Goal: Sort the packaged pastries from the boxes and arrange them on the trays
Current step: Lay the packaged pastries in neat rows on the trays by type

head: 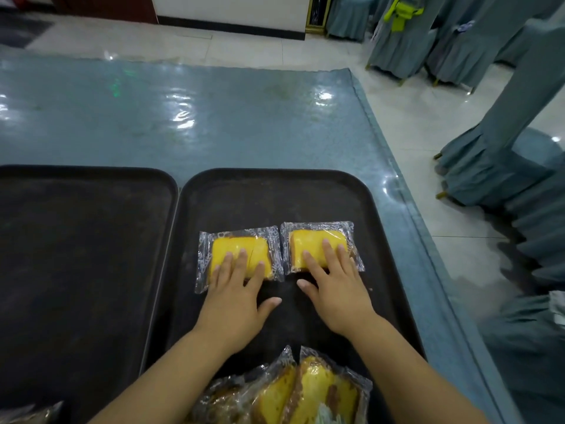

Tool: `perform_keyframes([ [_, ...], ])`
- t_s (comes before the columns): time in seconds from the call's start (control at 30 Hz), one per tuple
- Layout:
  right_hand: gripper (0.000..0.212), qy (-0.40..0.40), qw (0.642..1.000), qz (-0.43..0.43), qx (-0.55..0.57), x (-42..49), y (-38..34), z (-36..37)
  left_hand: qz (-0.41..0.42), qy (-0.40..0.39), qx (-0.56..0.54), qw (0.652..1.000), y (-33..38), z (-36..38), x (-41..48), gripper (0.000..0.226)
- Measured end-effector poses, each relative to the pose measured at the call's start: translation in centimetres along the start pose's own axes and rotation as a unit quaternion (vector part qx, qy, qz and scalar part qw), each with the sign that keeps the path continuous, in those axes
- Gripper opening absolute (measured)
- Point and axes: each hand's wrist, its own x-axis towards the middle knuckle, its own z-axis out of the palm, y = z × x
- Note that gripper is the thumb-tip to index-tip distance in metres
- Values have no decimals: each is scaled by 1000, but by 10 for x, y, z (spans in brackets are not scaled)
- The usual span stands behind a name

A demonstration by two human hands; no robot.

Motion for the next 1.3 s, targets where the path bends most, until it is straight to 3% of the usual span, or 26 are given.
perform_keyframes([
  [0.1, 64, -2, 1000, 1, -15, 17, 4, -5, -4, -8, -4, 1000, -7, -7, 21, 119],
  [0.23, 63, -3, 1000, -4, -16, 45, 10, -13, -6, -17, 20, 1000, -18, -18, 55, 77],
  [0.77, 62, 8, 1000, 3, 0, 107, 21, -34, 16, 34, -14, 999, -46, -32, 119, 68],
  [0.93, 62, 91, 994, -6, 68, 86, 19, -45, 35, 117, -92, 988, -36, -43, 99, 60],
  [1.07, 50, 169, 971, -14, 170, 49, 12, -52, 55, 157, -167, 972, -21, -50, 60, 46],
  [1.3, 33, 150, 940, 7, 307, -40, 0, -39, 48, 131, -273, 952, 4, -39, -26, 23],
])
